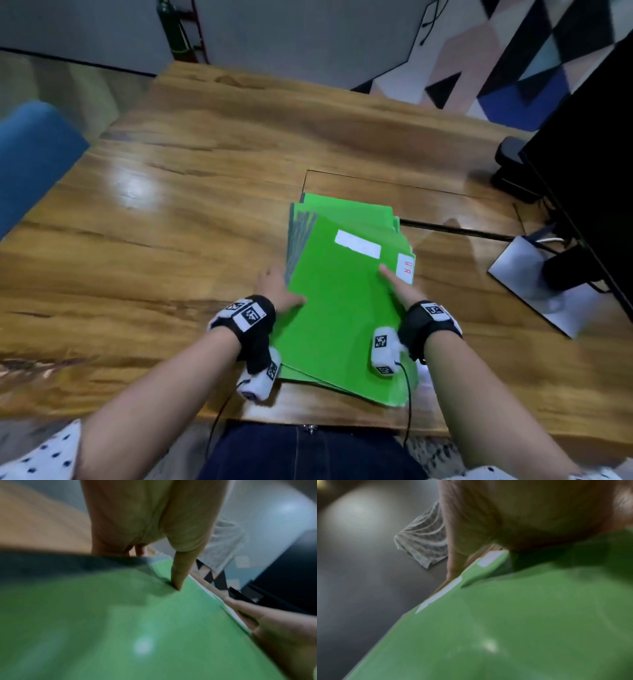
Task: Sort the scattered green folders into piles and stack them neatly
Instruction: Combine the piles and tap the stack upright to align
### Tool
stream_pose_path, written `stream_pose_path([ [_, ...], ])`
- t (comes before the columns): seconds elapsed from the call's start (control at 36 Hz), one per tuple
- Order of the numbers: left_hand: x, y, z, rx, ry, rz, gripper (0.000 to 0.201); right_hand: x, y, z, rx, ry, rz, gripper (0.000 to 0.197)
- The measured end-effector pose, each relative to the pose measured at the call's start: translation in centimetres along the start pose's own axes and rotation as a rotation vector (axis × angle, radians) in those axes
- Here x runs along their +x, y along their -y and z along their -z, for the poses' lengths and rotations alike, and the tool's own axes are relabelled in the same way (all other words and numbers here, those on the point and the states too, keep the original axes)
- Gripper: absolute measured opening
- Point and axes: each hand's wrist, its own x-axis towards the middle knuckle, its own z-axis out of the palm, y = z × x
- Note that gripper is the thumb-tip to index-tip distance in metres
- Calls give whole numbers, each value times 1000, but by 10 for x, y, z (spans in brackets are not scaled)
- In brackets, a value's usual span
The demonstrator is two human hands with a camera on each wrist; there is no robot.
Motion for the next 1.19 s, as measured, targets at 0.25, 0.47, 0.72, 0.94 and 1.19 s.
stream_pose_path([
  [0.25, 22, -2, 9, -549, 117, 182, 123, -1, 2, -15, -44, -346, 159, 74],
  [0.47, 33, -19, 33, -822, 41, 162, 127, -19, 40, -14, -119, -360, 426, 72],
  [0.72, -3, -76, 84, -878, -260, -355, 109, -38, 83, 22, 296, -366, 738, 94],
  [0.94, -16, -71, 83, -830, -95, -439, 113, -36, 45, 29, 360, -240, 777, 109],
  [1.19, -24, -97, 104, -1099, -157, -658, 86, -59, 70, 43, 466, -176, 926, 102],
])
